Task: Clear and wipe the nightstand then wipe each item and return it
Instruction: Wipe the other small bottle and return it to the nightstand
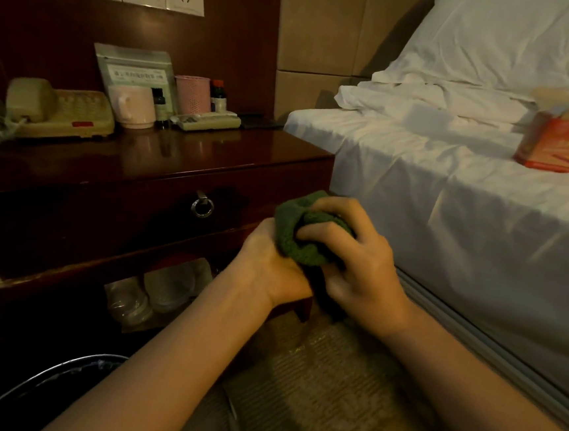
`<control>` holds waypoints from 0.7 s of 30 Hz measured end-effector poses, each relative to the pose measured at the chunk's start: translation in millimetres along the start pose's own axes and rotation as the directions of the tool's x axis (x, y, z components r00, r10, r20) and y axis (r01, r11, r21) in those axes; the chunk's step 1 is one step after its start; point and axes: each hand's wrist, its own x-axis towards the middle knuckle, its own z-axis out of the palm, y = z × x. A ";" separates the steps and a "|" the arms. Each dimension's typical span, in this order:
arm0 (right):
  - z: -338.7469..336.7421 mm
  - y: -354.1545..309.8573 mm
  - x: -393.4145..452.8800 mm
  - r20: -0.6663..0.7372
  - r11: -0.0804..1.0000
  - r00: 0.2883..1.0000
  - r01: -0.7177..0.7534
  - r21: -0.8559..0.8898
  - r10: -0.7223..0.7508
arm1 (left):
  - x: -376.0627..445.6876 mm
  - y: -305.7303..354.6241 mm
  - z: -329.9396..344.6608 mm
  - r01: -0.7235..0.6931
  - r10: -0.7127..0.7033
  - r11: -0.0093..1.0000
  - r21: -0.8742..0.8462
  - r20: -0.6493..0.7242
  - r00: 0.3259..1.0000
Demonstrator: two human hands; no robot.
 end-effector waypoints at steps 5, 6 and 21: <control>1.5 1.6 2.0 -0.142 0.845 0.843 -0.483 0.230 0.520 | 11.1 3.0 2.1 -0.123 0.141 0.989 0.081 -0.278 0.950; 1.7 6.9 -0.1 -0.141 0.791 0.787 -0.560 0.248 0.601 | 11.6 2.7 2.0 -0.184 0.222 0.972 0.144 -0.321 0.921; 62.1 67.7 118.0 0.141 0.673 0.749 -0.649 0.353 0.648 | 19.9 156.5 -72.8 -0.198 0.863 0.216 0.956 -0.092 0.497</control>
